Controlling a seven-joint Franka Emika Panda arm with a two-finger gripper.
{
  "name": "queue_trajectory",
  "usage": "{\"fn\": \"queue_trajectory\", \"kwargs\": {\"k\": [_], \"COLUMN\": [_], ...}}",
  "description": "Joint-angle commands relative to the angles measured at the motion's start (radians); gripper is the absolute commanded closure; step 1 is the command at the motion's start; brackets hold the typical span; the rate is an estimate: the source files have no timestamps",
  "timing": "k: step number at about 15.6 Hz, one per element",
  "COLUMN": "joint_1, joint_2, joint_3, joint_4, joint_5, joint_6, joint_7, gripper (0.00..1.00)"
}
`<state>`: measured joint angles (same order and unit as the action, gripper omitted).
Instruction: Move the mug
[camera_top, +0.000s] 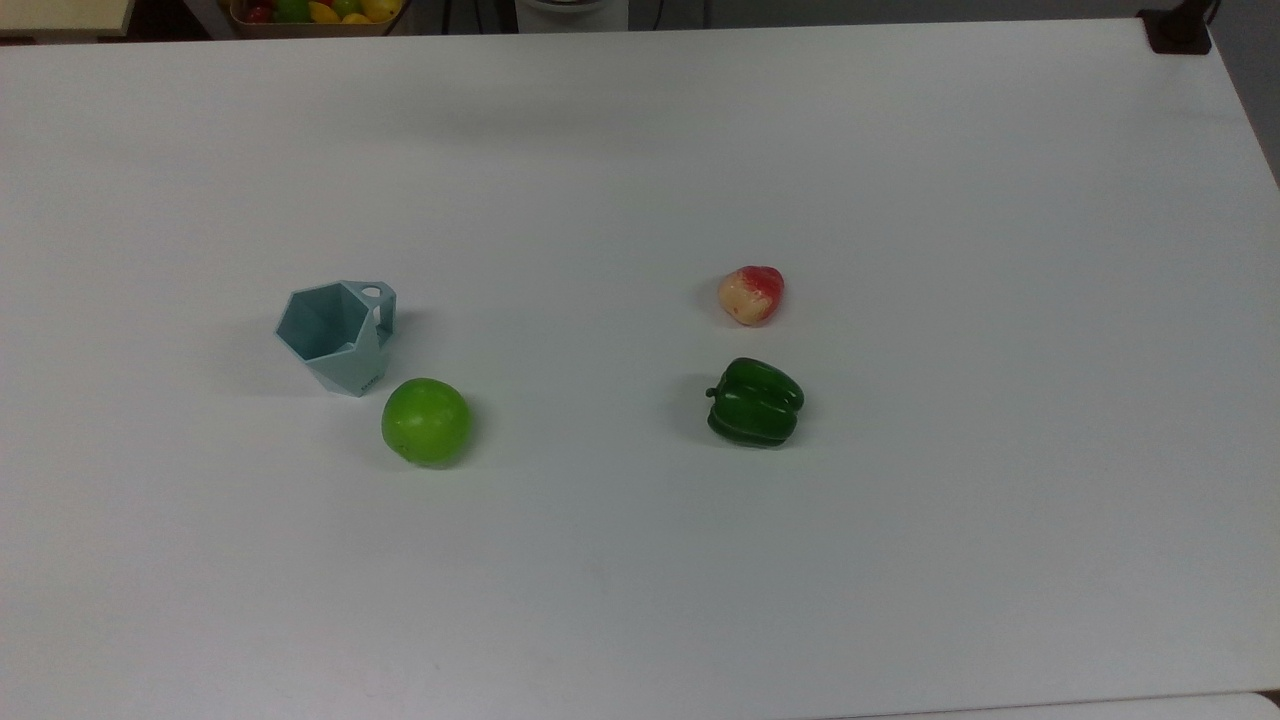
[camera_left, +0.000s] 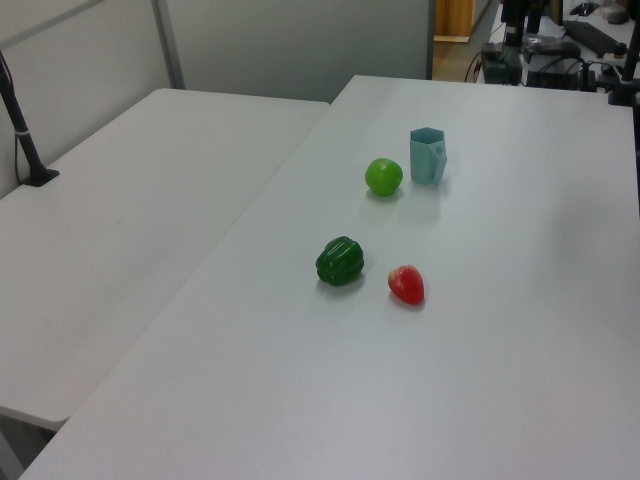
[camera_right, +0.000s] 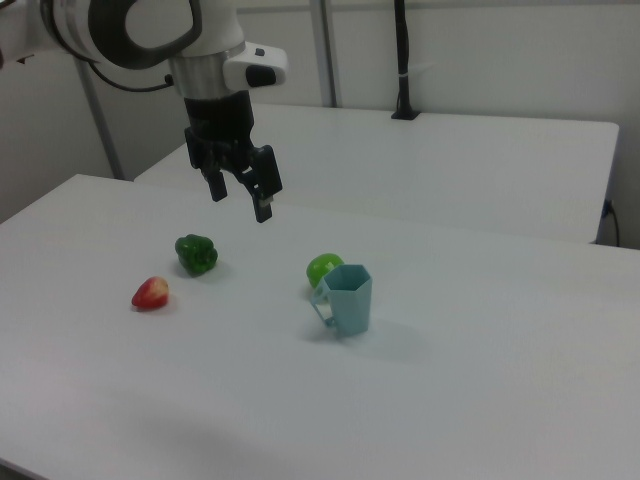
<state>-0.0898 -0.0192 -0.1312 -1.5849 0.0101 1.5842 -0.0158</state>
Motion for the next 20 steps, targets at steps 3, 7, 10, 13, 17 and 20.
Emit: {"fn": "queue_trajectory", "kwargs": {"k": [3,7,10,13,17,20], "joint_1": [-0.007,-0.010,-0.011,-0.033,-0.038,-0.034], "joint_2": [0.004,0.005,0.010,0.028,0.093,0.169], "joint_3": [-0.002,-0.005,-0.007,-0.007,-0.007,-0.005], "joint_4": [0.019,0.019,0.019,0.020,0.025,0.033], "joint_5": [0.014,0.021,0.022,0.024,0.025,0.042], "joint_6": [-0.032,-0.027,-0.023,-0.015,0.022,0.092], "joint_7": [-0.053,-0.055,-0.053,-0.046,-0.024,0.126], "gripper": [0.00,0.00,0.00,0.00,0.00,0.00]}}
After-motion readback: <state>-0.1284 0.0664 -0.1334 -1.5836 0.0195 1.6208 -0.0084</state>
